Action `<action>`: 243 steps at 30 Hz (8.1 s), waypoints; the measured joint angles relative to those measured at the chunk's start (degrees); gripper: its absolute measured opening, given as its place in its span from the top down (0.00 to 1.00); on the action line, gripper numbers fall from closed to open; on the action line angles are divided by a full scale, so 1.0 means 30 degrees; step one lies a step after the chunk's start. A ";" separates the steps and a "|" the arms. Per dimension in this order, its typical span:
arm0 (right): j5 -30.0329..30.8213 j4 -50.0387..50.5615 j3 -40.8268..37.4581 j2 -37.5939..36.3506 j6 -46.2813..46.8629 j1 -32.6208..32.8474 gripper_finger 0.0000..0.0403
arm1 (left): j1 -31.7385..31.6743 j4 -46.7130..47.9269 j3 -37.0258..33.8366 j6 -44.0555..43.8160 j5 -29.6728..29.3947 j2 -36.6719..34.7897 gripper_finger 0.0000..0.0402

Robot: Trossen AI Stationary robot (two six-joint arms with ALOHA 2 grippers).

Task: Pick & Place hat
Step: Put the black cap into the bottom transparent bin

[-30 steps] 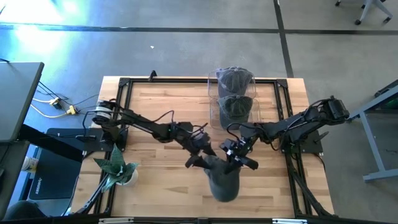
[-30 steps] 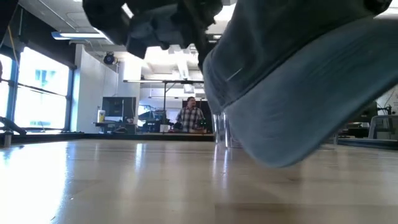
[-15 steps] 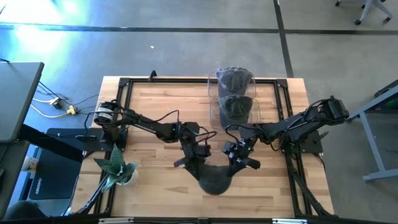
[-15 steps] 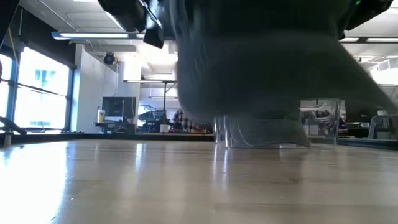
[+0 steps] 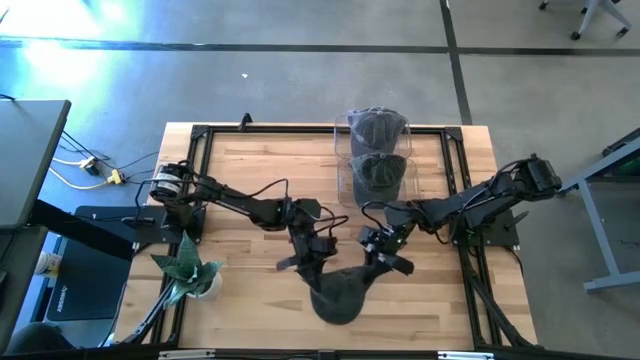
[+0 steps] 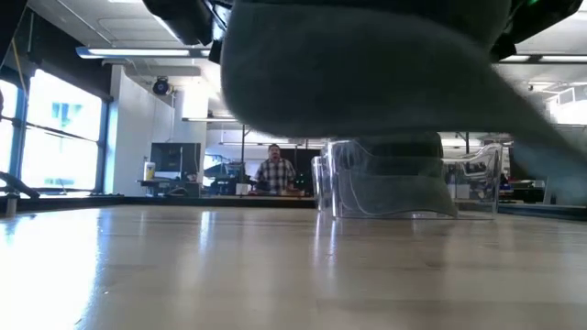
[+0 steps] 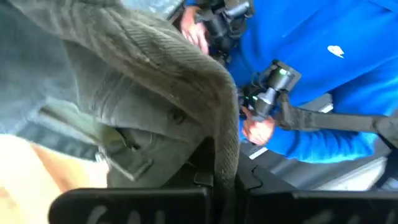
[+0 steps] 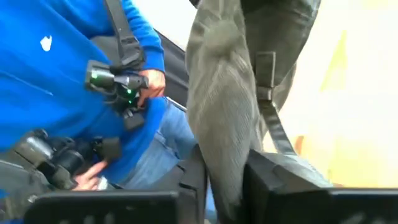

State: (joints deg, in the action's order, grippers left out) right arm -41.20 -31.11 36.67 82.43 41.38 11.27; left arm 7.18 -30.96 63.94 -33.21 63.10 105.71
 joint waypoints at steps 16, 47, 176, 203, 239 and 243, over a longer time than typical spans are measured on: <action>0.5531 0.4482 0.0000 0.0202 -1.2480 0.1830 0.34 | -0.0404 0.2521 -0.0007 0.2017 -0.2372 0.0000 1.00; -0.1790 0.4418 -0.0023 0.1424 -1.2880 0.1771 0.99 | -0.0801 0.5690 -0.0015 0.3048 -0.2693 -0.0051 0.97; -0.0593 0.0255 0.1064 0.2237 -0.2464 -0.1422 0.34 | -0.0765 0.2390 0.0000 0.1938 -0.5322 0.0859 1.00; -0.5850 0.2966 0.1260 0.2076 -0.1666 -0.1413 0.33 | -0.0780 0.3818 0.0000 0.2484 -0.5381 0.0852 1.00; -0.7026 0.1325 0.1260 0.2069 0.1210 -0.1736 0.36 | -0.0780 0.3886 0.0000 0.2442 -0.5085 0.0852 1.00; -0.6135 0.1222 0.1260 0.2069 0.0394 -0.2018 0.33 | -0.0780 0.3876 0.0000 0.2361 -0.5067 0.0852 1.00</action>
State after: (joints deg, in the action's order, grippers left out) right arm -59.61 -27.44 40.45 88.64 42.56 5.21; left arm 4.84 -19.33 63.94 -26.13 47.90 108.27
